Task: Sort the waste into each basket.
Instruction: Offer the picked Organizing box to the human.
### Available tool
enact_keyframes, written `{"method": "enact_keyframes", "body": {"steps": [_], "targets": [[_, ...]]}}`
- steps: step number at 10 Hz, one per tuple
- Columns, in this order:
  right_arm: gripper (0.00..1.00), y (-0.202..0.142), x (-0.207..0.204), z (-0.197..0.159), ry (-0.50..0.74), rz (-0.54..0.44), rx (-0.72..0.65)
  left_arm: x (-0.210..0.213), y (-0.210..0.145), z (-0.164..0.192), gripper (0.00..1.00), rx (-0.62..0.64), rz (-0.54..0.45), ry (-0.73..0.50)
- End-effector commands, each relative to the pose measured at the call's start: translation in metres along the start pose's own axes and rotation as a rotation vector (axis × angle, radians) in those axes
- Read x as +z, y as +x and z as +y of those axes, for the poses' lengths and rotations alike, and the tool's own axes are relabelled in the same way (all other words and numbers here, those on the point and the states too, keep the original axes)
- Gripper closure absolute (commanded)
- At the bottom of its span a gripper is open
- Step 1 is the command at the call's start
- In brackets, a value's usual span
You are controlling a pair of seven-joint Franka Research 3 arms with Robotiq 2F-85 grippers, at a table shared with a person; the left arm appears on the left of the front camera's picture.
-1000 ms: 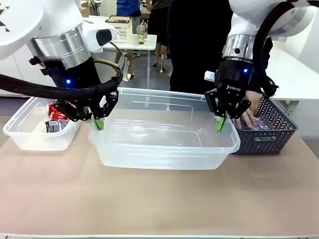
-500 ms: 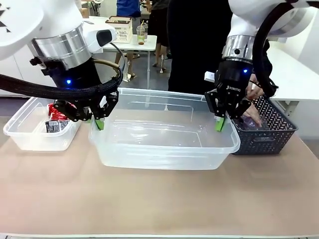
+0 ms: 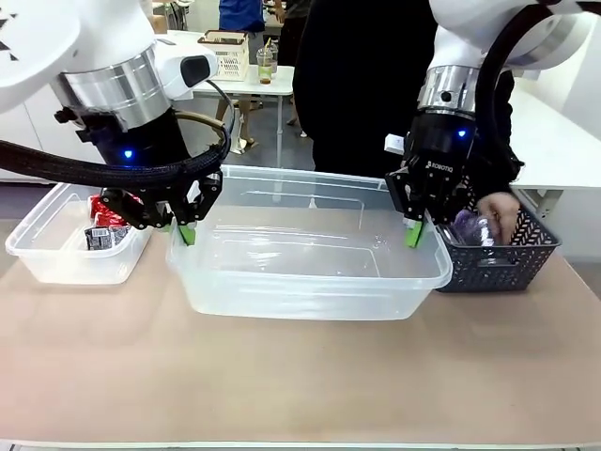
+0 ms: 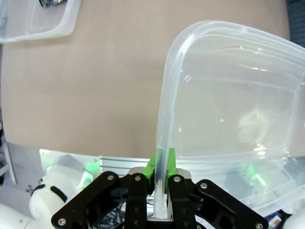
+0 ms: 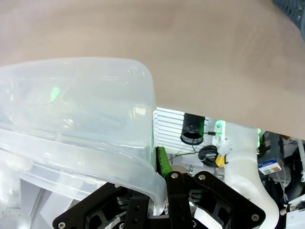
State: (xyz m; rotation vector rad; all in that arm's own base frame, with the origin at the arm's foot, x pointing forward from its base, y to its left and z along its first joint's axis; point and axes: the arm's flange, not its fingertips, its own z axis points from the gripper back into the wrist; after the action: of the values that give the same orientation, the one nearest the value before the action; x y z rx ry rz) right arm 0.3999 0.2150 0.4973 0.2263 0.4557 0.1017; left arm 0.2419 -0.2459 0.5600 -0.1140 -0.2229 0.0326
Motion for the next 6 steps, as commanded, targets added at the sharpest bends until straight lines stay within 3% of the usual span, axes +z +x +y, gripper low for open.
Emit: {"method": "enact_keyframes", "body": {"steps": [1,6], "targets": [[1.0,-0.0003,0.0014,0.0014,-0.006,0.003,0.026,0.0064,0.0001,-0.0008,1.0,0.009,-0.007,-0.035],[1.0,-0.0003,0.0014,0.0014,-0.006,0.003,0.026,0.0064,0.0001,-0.0008,1.0,0.009,-0.007,-0.035]]}}
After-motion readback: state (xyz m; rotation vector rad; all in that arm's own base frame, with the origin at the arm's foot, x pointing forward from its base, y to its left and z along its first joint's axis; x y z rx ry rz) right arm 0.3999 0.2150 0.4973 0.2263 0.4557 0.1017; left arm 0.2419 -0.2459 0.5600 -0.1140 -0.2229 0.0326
